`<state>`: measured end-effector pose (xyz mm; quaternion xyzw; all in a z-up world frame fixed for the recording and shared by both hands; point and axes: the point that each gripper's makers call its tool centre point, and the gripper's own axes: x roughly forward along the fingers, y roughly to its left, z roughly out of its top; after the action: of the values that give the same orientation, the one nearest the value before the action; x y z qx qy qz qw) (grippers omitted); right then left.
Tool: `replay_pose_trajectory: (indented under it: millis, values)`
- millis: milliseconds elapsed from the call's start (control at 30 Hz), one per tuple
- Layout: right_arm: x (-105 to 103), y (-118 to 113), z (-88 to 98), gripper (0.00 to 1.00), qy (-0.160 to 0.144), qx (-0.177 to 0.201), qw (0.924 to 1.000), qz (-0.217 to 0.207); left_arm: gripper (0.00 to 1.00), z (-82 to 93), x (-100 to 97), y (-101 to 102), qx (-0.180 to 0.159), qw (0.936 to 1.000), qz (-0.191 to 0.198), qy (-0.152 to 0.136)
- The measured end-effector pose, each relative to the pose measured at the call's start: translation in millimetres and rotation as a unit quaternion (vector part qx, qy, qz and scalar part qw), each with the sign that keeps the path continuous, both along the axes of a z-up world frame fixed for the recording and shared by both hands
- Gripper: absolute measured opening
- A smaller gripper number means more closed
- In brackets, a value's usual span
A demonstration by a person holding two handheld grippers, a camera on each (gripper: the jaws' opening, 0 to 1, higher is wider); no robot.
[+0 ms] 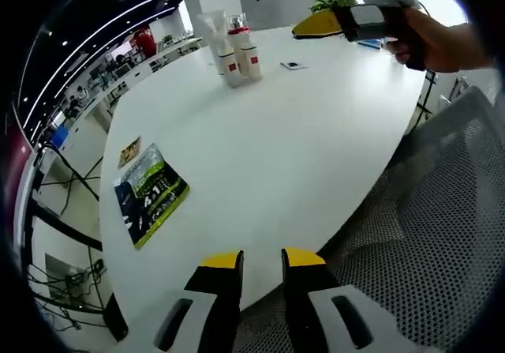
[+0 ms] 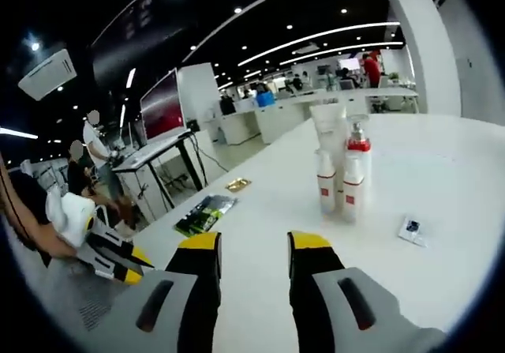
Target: Arrange the skincare products in the storage area until every visible bottle or jar stands upright without overlapping.
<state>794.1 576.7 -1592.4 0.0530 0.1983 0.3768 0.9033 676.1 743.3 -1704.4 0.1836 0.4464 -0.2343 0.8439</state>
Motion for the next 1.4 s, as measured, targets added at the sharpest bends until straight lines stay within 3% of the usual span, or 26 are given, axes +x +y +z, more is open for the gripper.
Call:
replay_pose_trajectory:
  millis: [133,267,467,567,667,700,733,800,833,900,933,967,1000,1033,1067,1133,1167,1200,1267,1300,1367,1400]
  values:
    - [-20.3,1.8,7.4,0.47,-0.001,-0.005,1.0,0.001,0.2,1.2,0.2,-5.3,0.003,0.9997,-0.022,-0.008]
    - [-35.3,-0.4,10.6,0.71,0.023,-0.002,0.9996,-0.019,0.2,5.9,1.2,-20.5,-0.004,0.997,-0.069,-0.034]
    - [-48.9,0.8,15.1,0.93,0.016,-0.014,0.9995,-0.024,0.2,20.7,3.3,-34.0,-0.025,0.996,-0.075,-0.042]
    - [-47.7,-0.7,13.6,0.95,0.022,-0.029,0.9988,-0.032,0.2,17.8,0.7,-36.3,-0.026,0.9953,-0.086,-0.037]
    - [-48.8,-1.5,20.3,0.9,0.007,-0.04,0.9983,-0.042,0.21,17.7,-0.5,-36.8,-0.033,0.9955,-0.085,-0.026]
    - [-50.0,-1.6,22.0,0.9,0.005,-0.044,0.998,-0.045,0.22,17.5,-2.3,-39.2,-0.042,0.9952,-0.088,-0.015]
    - [-51.1,-2.0,22.1,0.9,0.001,-0.053,0.9974,-0.048,0.27,18.9,-8.2,-42.4,-0.058,0.9935,-0.096,0.019]
    - [-56.8,-0.8,19.6,0.89,-0.01,-0.079,0.9959,-0.043,0.43,35.0,9.5,-40.7,-0.107,0.9938,-0.026,0.012]
    - [-59.8,-0.3,17.6,0.87,-0.011,-0.086,0.9953,-0.042,0.5,41.5,17.5,-41.4,-0.14,0.9901,0.002,0.009]
    - [-66.1,2.4,13.4,0.85,-0.023,-0.1,0.994,-0.036,0.59,56.6,36.4,-40.1,-0.227,0.9707,0.079,0.008]
    - [-67.6,1.0,10.1,0.84,-0.034,-0.124,0.9911,-0.033,0.63,65.4,50.5,-35.3,-0.288,0.9472,0.14,0.01]
    - [-68.3,0.4,9.6,0.85,-0.04,-0.133,0.9897,-0.034,0.67,72.0,63.3,-31.6,-0.358,0.912,0.199,0.018]
    - [-67.1,2.3,14.5,0.86,-0.056,-0.122,0.9902,-0.038,0.73,75.2,72.9,-28.9,-0.396,0.8898,0.226,0.018]
    - [-65.7,2.0,15.9,0.87,-0.063,-0.122,0.9897,-0.04,0.78,78.3,82.1,-29.7,-0.435,0.8711,0.227,0.02]
    - [-61.9,-1.2,16.1,0.87,-0.065,-0.122,0.9891,-0.051,0.8,78.0,84.1,-31.7,-0.445,0.8687,0.216,0.029]
    - [-56.6,-4.6,14.7,0.88,-0.059,-0.119,0.9891,-0.064,0.82,71.8,88.1,-33.9,-0.443,0.8729,0.198,0.053]
    - [-51.8,-9.4,12.1,0.88,-0.053,-0.123,0.988,-0.077,0.84,70.5,90.7,-33.6,-0.447,0.8686,0.204,0.064]
    - [-50.0,-11.3,9.3,0.88,-0.048,-0.127,0.9875,-0.081,0.86,73.7,96.0,-35.2,-0.459,0.8594,0.214,0.07]
    - [-48.6,-11.7,3.7,0.88,-0.04,-0.134,0.9868,-0.082,0.9,86.0,107.4,-42.3,-0.51,0.8286,0.22,0.072]
    - [-49.4,-11.6,2.9,0.88,-0.045,-0.144,0.9851,-0.083,0.93,88.4,109.9,-44.9,-0.523,0.8195,0.22,0.077]
    - [-53.0,-8.5,2.7,0.88,-0.054,-0.154,0.9837,-0.075,0.95,84.0,110.0,-51.0,-0.522,0.8238,0.198,0.096]
    - [-53.6,-7.9,2.3,0.87,-0.059,-0.161,0.9826,-0.072,0.93,81.8,112.6,-51.3,-0.512,0.8325,0.192,0.088]
